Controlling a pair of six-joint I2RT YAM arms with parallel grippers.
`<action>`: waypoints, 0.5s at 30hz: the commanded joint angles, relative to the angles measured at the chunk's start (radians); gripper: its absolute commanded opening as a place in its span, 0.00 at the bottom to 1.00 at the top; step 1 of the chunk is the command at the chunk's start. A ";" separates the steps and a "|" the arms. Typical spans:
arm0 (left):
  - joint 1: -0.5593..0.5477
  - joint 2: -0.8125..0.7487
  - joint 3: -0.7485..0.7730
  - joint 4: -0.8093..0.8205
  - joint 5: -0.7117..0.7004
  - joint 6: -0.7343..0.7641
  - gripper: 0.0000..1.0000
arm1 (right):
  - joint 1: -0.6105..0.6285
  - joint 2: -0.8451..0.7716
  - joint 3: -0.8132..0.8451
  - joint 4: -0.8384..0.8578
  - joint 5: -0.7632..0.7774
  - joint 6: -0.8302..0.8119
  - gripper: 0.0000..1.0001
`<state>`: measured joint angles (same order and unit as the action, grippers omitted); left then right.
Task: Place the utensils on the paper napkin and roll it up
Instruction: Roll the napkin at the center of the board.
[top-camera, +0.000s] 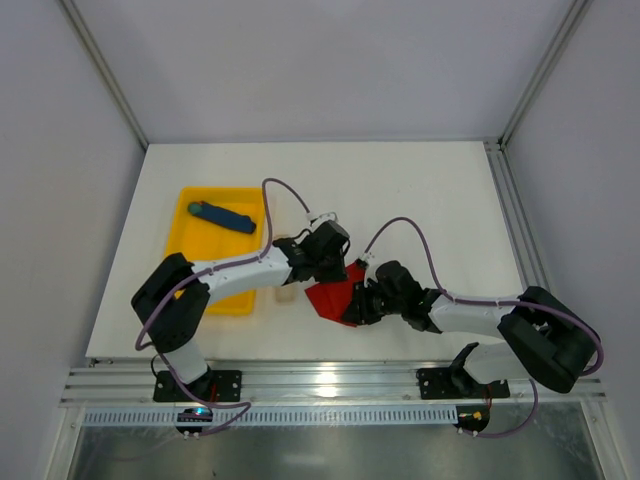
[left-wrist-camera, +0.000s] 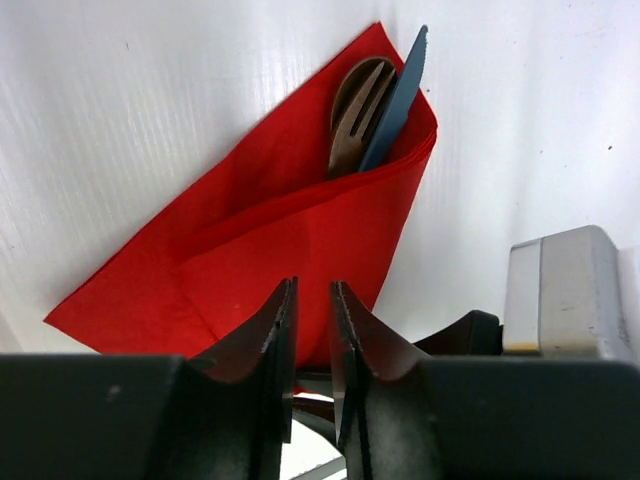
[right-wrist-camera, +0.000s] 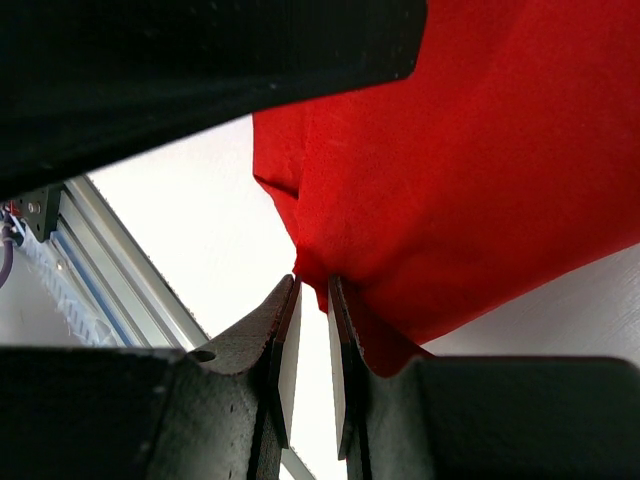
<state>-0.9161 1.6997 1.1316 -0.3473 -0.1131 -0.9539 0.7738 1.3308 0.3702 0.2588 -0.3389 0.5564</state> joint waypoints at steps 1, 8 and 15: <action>-0.006 0.004 -0.036 0.077 0.046 0.011 0.19 | 0.007 0.001 -0.002 0.040 0.012 0.008 0.25; -0.004 0.077 -0.081 0.102 0.027 -0.006 0.13 | 0.007 -0.021 0.013 0.000 0.021 0.007 0.25; -0.006 0.106 -0.119 0.129 0.006 -0.016 0.12 | -0.002 -0.100 0.105 -0.137 0.050 -0.001 0.25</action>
<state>-0.9169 1.7893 1.0370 -0.2535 -0.0860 -0.9653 0.7750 1.2869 0.3916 0.1768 -0.3206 0.5564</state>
